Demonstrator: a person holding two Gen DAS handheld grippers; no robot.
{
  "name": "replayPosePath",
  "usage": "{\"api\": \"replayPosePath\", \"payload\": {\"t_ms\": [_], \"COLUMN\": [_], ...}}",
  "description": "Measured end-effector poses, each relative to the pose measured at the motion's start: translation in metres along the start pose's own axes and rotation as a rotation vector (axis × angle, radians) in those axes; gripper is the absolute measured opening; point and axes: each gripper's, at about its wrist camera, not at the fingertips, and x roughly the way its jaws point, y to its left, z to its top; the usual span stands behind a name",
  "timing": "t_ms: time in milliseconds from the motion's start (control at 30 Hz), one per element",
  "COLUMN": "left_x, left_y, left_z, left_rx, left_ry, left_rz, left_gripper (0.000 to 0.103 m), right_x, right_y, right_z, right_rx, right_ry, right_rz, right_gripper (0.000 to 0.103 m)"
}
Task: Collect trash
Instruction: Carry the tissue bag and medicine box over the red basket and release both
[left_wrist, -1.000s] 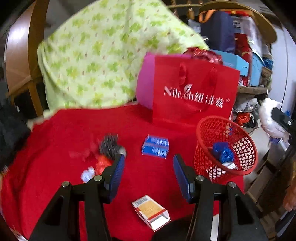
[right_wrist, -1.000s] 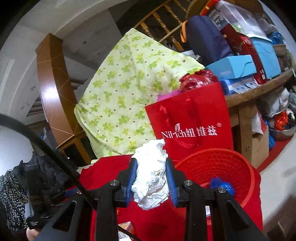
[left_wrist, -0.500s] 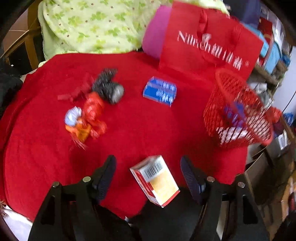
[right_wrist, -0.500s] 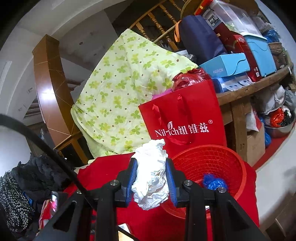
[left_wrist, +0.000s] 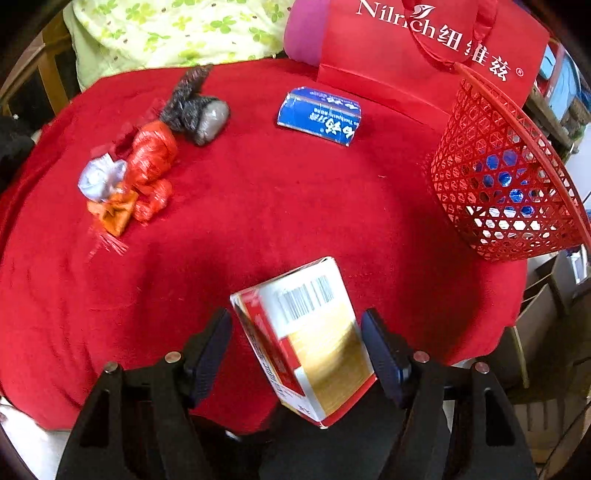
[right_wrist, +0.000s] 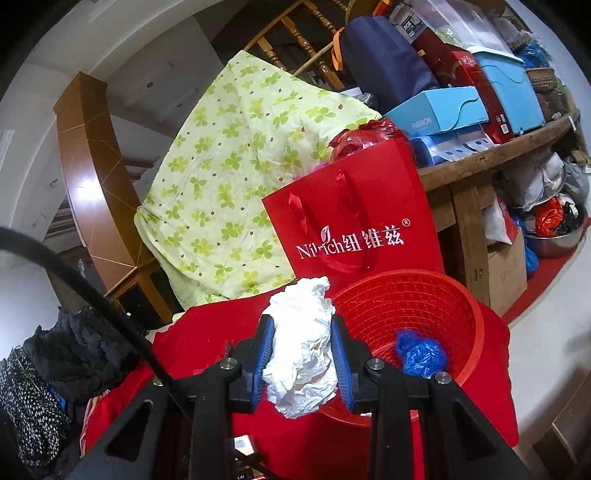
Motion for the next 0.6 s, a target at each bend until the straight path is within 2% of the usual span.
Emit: {"api": "replayPosePath", "payload": {"t_ms": [300,600], "left_x": [-0.005,-0.049], "left_y": [0.01,0.014], "left_z": [-0.003,0.012], "left_rx": [-0.02,0.002], "left_ry": [-0.005,-0.109], "left_rz": [-0.078,-0.085], "left_gripper": [0.062,0.059], "right_x": [0.0,0.0], "right_y": [-0.001,-0.002], "right_z": [0.0,0.003], "right_rx": [0.013,0.01], "right_ry": [-0.002,-0.009], "right_rz": [0.002,-0.006], "right_gripper": [0.033,0.033]}}
